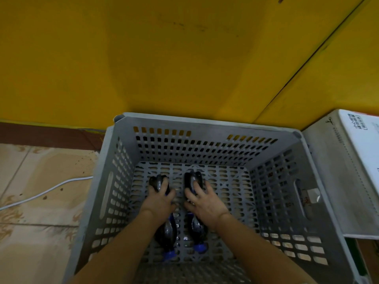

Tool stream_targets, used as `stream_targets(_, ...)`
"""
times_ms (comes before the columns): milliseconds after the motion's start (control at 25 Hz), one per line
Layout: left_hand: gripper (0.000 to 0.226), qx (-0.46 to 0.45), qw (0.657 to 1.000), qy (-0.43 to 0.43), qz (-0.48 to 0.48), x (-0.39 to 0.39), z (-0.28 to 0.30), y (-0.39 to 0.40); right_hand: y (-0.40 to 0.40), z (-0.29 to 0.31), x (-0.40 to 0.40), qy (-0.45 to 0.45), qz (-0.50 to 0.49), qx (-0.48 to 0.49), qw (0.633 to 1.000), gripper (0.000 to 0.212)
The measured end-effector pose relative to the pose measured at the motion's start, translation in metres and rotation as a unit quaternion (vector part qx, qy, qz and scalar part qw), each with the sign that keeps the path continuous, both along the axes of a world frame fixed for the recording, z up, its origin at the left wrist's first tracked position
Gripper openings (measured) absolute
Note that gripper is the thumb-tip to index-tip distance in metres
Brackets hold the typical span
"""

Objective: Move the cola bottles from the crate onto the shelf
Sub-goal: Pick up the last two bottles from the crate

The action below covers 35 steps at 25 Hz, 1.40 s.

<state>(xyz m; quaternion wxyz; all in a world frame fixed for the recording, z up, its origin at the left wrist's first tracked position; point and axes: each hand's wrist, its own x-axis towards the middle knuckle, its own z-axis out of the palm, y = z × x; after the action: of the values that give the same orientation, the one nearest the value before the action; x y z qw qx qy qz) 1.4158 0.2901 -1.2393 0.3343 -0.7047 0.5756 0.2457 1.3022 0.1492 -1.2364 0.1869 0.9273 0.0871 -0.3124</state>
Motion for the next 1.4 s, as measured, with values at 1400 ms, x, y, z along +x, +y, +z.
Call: stream_targets(1400, 0.015, -0.523, 0.477, 0.444, 0.549, -0.013, 0.209, 0.008, 0.047, 0.172, -0.003, -0.441, -0.522, 0.607, 0.406, 0.047)
